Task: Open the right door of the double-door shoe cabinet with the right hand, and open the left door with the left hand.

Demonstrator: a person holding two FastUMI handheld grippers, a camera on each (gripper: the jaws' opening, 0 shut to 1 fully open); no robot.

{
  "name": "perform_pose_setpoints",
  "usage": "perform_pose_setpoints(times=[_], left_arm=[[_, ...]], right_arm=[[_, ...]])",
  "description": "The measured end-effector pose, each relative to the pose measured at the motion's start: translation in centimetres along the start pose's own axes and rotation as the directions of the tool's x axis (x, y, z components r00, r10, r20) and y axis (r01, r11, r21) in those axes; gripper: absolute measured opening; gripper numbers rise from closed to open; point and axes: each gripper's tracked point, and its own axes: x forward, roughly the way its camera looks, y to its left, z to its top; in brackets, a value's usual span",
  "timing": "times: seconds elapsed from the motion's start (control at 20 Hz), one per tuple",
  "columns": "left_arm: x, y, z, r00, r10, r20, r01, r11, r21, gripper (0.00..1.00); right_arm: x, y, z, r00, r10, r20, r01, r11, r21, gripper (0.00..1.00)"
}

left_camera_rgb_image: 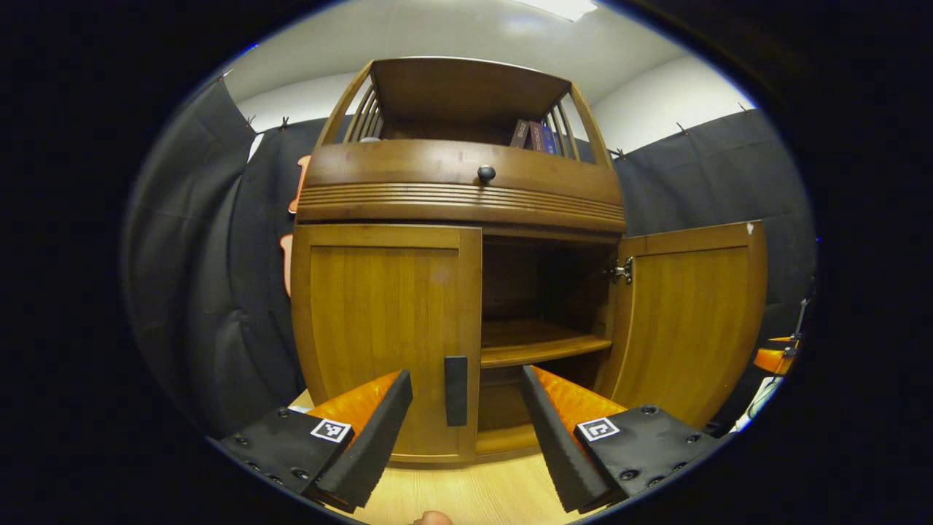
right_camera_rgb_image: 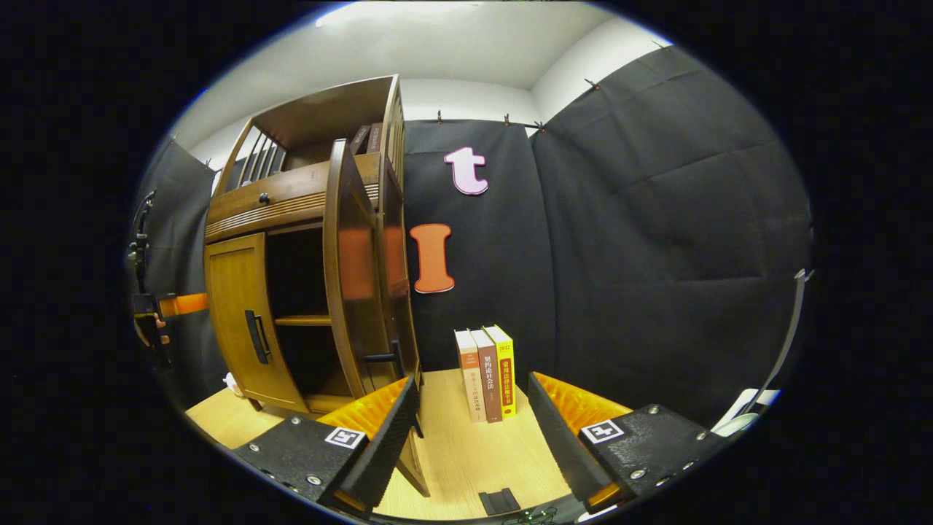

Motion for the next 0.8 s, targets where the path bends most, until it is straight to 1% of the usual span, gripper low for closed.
perform_pose_setpoints(times=[0.05,0.15,0.25,0.35,0.5,0.75,0.8], left_arm=[[1.0,0.0,-0.7,1.0,-0.002,-0.003,0.002,1.0,0.006,0.94],[3.3,0.5,-1.9,1.0,0.007,-0.014,-0.007,1.0,0.005,0.94],[5.1,0.3,-3.0,1.0,-0.003,-0.017,0.003,1.0,-0.013,0.95],[6.7,0.3,-3.9,1.0,-0.012,-0.009,0.012,1.0,-0.018,0.94],[8.2,0.5,-5.2,0.999,-0.011,-0.037,0.011,1.0,-0.012,0.94],[10.8,0.5,-7.5,0.997,0.015,-0.078,-0.013,1.0,0.02,0.95],[11.0,1.0,-7.8,0.996,0.034,-0.078,-0.032,0.999,0.022,0.95]], right_arm=[[0.1,-0.1,0.0,1.0,-0.006,-0.002,0.006,1.0,-0.001,0.92],[0.0,-0.3,0.1,1.0,-0.015,-0.004,0.015,1.0,-0.002,0.92],[-0.1,-0.4,0.2,1.0,-0.021,-0.005,0.021,1.0,-0.008,0.92],[-0.2,-0.7,0.4,1.0,-0.03,-0.003,0.03,0.999,-0.011,0.92],[-0.2,-0.7,0.5,0.999,-0.038,-0.002,0.038,0.999,-0.002,0.92],[-0.3,-1.0,0.8,0.999,-0.052,0.002,0.052,0.999,0.016,0.92],[-0.4,-1.0,0.8,0.999,-0.051,0.003,0.051,0.998,0.02,0.92]])
